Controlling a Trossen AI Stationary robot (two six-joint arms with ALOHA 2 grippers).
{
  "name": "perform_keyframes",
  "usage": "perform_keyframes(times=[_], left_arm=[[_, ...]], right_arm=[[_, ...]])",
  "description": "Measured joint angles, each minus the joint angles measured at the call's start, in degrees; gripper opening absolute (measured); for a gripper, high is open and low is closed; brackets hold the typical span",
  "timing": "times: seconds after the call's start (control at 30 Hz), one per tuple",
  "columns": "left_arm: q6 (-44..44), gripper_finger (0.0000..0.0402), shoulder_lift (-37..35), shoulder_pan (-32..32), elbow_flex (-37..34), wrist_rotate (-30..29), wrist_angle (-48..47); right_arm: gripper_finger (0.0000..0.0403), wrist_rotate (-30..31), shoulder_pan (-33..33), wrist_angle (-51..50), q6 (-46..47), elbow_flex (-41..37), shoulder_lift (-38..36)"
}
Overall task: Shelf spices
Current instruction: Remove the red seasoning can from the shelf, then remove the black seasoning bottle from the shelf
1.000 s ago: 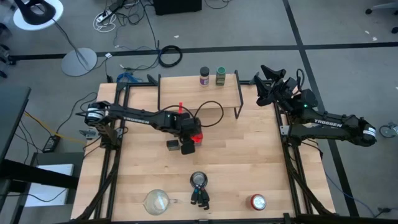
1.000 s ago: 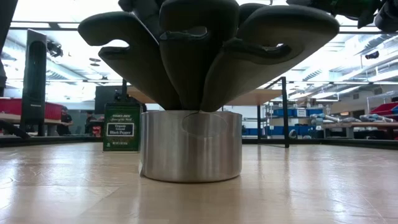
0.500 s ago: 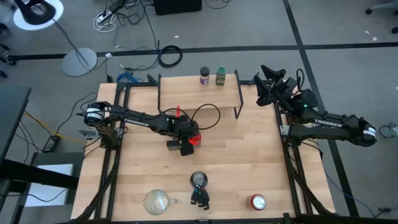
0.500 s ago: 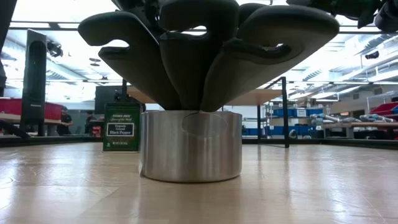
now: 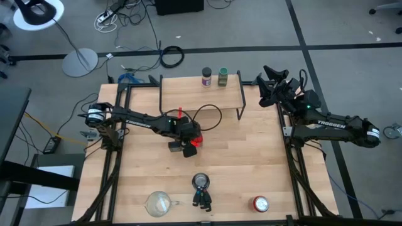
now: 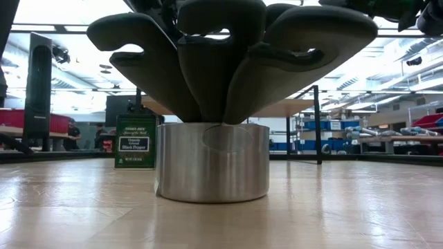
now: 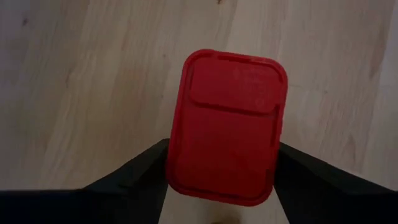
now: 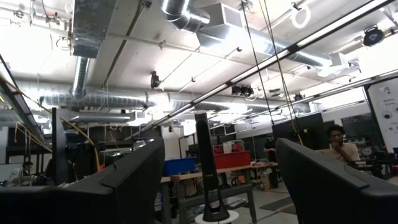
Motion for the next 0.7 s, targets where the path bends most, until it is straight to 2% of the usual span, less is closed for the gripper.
perform_keyframes(times=[0.23, 0.5, 0.6, 0.7], left_arm=[[-0.5, 0.0264, -1.4, -0.3, 1.7, 0.1, -0.2], [1.2, 0.0265, -5.3, -0.7, 7.5, 0.1, -1.8], [2.9, 0.0265, -6.9, -0.7, 9.6, -2.2, -2.8], [5.9, 0.0265, -8.7, -0.3, 11.9, -7.4, -4.1]], right_arm=[[0.0309, 0.0, 0.0, -0.1, 0.0, 0.0, 0.0], [0.0309, 0.0, 0.0, -0.4, -0.2, 0.0, 0.0], [0.0309, 0.0, 0.0, -0.4, -0.9, 0.0, 0.0], [0.0309, 0.0, 0.0, -0.4, -1.0, 0.0, 0.0]])
